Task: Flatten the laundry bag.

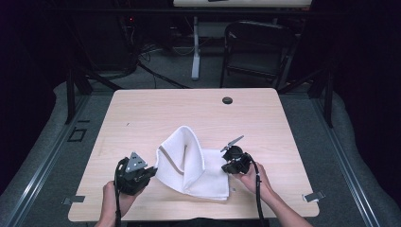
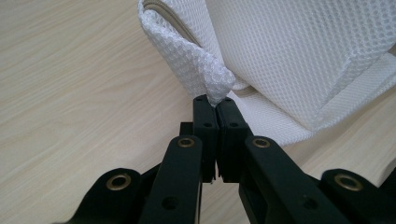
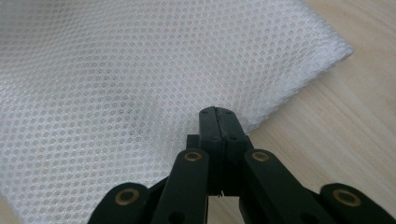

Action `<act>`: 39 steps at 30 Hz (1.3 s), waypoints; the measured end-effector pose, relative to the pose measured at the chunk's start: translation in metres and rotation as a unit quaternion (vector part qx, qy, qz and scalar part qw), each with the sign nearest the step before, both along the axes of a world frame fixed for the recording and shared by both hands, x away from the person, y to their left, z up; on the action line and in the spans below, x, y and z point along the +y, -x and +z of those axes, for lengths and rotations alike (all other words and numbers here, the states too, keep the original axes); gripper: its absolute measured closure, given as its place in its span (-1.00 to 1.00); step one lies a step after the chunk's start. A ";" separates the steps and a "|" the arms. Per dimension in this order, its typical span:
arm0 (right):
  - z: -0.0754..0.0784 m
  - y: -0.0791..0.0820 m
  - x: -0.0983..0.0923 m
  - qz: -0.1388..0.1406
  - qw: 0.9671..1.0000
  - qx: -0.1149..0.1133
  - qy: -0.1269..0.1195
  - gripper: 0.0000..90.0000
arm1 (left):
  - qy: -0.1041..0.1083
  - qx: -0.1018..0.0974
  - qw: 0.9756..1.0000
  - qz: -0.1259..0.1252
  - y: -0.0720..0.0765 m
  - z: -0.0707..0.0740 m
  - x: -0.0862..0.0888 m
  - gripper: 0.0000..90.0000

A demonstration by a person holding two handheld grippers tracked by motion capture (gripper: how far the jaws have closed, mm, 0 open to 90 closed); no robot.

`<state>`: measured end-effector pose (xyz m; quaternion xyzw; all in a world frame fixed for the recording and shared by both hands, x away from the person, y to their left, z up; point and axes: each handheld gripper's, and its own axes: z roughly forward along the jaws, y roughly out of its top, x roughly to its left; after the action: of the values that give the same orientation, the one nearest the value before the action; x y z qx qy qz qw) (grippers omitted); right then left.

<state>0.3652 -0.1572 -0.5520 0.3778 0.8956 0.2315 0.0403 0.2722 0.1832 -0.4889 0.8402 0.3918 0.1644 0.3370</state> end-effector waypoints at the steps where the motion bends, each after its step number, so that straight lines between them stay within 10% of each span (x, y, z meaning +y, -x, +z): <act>1: 0.000 0.000 0.000 -0.002 1.000 0.001 -0.004 1.00 | 0.002 -0.003 1.000 0.005 0.000 -0.001 0.000 0.96; 19: 0.001 -0.001 -0.003 -0.005 1.000 -0.002 0.008 1.00 | -0.017 0.054 0.998 0.002 -0.004 -0.009 0.009 0.86; 27: 0.001 -0.002 -0.005 -0.005 1.000 -0.002 0.009 1.00 | -0.032 0.085 0.996 0.016 -0.007 -0.010 0.021 0.04; 33: 0.001 -0.003 -0.005 -0.002 1.000 -0.006 0.007 1.00 | -0.035 0.078 0.996 0.015 -0.007 -0.007 0.020 -0.16; 39: 0.013 0.002 -0.007 0.012 1.000 -0.026 -0.009 0.52 | -0.027 0.086 0.996 0.012 -0.010 -0.012 0.020 -0.31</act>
<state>0.3630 -0.1645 -0.5391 0.3608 0.8966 0.2502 0.0576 0.2820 0.2032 -0.5004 0.8554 0.4246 0.1060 0.2769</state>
